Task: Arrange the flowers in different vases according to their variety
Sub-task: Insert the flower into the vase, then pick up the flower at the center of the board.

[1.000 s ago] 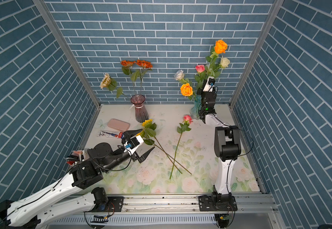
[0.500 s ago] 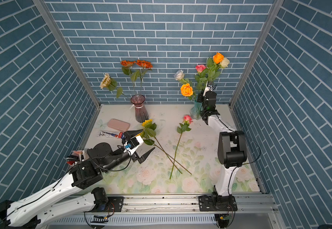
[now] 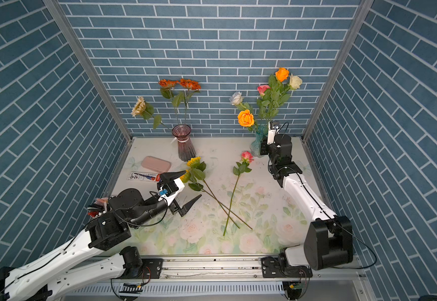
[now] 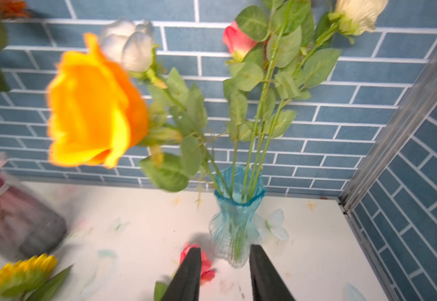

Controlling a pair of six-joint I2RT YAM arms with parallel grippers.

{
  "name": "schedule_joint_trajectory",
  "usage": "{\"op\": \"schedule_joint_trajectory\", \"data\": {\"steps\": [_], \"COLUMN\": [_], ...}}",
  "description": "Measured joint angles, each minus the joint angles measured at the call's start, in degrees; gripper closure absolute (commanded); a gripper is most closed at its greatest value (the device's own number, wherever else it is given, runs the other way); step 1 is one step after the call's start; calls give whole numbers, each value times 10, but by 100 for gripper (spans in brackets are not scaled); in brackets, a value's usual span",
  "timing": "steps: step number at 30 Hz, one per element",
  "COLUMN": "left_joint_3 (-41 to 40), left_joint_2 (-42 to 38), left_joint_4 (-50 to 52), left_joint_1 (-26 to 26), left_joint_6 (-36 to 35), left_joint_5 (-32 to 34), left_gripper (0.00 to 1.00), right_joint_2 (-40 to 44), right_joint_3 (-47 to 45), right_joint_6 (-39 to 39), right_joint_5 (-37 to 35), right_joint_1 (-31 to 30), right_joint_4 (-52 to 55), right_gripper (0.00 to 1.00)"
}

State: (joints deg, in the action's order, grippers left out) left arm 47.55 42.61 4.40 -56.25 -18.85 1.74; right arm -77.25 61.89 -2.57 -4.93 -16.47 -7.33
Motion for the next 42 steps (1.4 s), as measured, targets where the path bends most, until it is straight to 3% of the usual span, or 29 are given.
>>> {"op": "schedule_joint_trajectory", "data": {"steps": [6, 13, 20, 28, 42], "left_joint_3": [0, -8, -23, -42, -50], "left_joint_2": [6, 13, 31, 66, 77], "left_joint_4": [39, 52, 52, 37, 8], "left_joint_1": [0, 0, 33, 179, 224], "left_joint_6": [-2, -10, -27, -3, 10], "left_joint_5": [-7, -44, -121, -224, -280], "left_gripper": [0, 0, 0, 0, 0], "right_joint_2": [60, 21, -106, -201, -275], "right_joint_3": [-109, -207, -172, -99, -57], "right_joint_6": [-58, -188, -245, -264, -277], "right_joint_5": [-19, -19, -8, -2, -40], "right_joint_1": [-95, -163, -169, -172, -173], "right_joint_4": [88, 125, 97, 58, 56], "right_gripper": [65, 62, 61, 61, 61]}}
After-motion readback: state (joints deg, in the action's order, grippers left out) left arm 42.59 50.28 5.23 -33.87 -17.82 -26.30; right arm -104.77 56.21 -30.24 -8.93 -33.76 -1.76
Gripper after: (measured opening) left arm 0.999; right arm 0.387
